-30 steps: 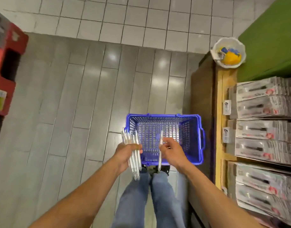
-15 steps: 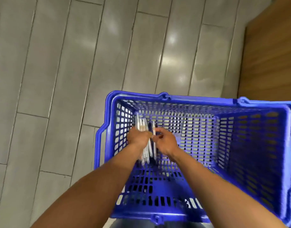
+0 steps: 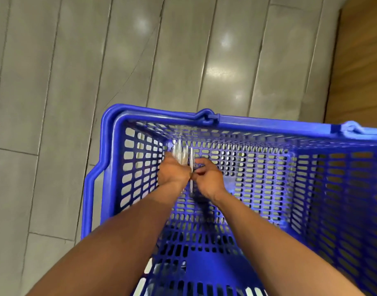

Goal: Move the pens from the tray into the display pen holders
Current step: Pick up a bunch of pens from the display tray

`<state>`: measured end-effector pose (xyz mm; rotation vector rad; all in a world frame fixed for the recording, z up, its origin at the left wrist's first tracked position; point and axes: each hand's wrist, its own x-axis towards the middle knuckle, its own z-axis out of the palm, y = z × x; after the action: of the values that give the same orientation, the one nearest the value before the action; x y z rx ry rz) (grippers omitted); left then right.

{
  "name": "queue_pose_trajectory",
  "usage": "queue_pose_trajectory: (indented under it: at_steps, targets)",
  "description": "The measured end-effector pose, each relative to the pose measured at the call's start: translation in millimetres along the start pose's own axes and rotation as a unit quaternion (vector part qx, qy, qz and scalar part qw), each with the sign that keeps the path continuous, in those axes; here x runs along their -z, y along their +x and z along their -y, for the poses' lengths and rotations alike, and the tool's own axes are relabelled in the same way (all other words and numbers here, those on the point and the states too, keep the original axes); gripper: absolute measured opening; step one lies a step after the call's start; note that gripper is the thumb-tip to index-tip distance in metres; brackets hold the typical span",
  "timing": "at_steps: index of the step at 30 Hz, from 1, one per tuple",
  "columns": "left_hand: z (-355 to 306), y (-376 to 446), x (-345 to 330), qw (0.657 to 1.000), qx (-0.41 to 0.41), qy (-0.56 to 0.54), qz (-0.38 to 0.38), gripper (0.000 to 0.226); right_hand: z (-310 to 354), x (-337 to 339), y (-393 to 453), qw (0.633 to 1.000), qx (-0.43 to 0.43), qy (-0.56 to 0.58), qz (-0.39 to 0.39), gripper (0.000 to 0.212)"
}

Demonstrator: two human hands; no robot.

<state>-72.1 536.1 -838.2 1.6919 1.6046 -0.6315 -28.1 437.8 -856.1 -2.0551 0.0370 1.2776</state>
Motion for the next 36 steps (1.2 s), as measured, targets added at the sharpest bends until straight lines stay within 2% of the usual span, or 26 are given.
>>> queue_pose_trajectory:
  at_steps: [4,7,10,12,15,18,21,23,25,26,28,30,32,36]
  targets:
    - [-4.7,-7.9,3.9,1.000,-0.013,0.024,0.009,0.079,-0.4,14.6,-9.2,0.999,-0.018,0.026,0.025,0.054]
    - [-7.2,-17.4,13.7,0.998,-0.034,0.059,0.015,0.075,1.7,34.4,-22.6,0.998,-0.021,0.004,0.054,0.053]
    - [-2.6,-34.4,30.2,0.997,-0.047,0.051,0.020,0.054,1.7,58.3,-43.7,0.998,-0.021,-0.031,0.053,0.049]
    - [3.8,-54.0,45.0,0.997,-0.060,0.035,0.020,0.043,-1.2,74.9,-65.0,0.999,-0.035,-0.009,0.026,0.043]
    - [11.6,-92.3,72.6,0.995,-0.098,-0.010,0.031,0.040,-8.9,99.6,-104.9,0.997,-0.063,0.034,-0.037,0.034]
    - [23.2,-135.5,104.3,0.978,-0.196,-0.074,0.016,0.025,-17.7,122.4,-149.5,0.989,-0.062,0.032,-0.132,0.024]
    - [43.4,-170.2,141.7,0.939,-0.325,-0.077,-0.080,0.021,-26.6,143.7,-202.3,0.964,-0.015,-0.047,-0.262,0.016]
    - [57.1,-182.2,163.8,0.921,-0.349,-0.035,-0.167,0.027,-35.2,154.7,-237.4,0.933,-0.016,-0.053,-0.356,0.011]
    - [67.5,-181.7,178.6,0.935,-0.285,-0.012,-0.213,0.041,-43.4,161.3,-262.7,0.901,-0.048,-0.036,-0.429,0.008]
    - [70.6,-178.6,182.4,0.952,-0.230,-0.021,-0.201,0.050,-45.8,162.4,-270.7,0.887,-0.076,-0.022,-0.455,0.010]
    - [71.8,-171.5,183.7,0.978,-0.140,-0.086,-0.128,0.059,-47.2,161.9,-278.2,0.863,-0.111,-0.007,-0.493,0.019]
    - [66.4,-166.8,180.8,0.979,-0.104,-0.164,-0.058,0.045,-46.1,160.9,-277.8,0.843,-0.113,-0.011,-0.526,0.025]
    - [60.1,-163.5,177.7,0.972,-0.104,-0.206,-0.045,0.033,-44.9,160.7,-272.6,0.833,-0.119,-0.007,-0.540,0.027]
    - [54.8,-160.2,173.8,0.955,-0.085,-0.280,-0.033,0.020,-51.5,166.1,-261.7,0.837,-0.122,0.021,-0.533,0.029]
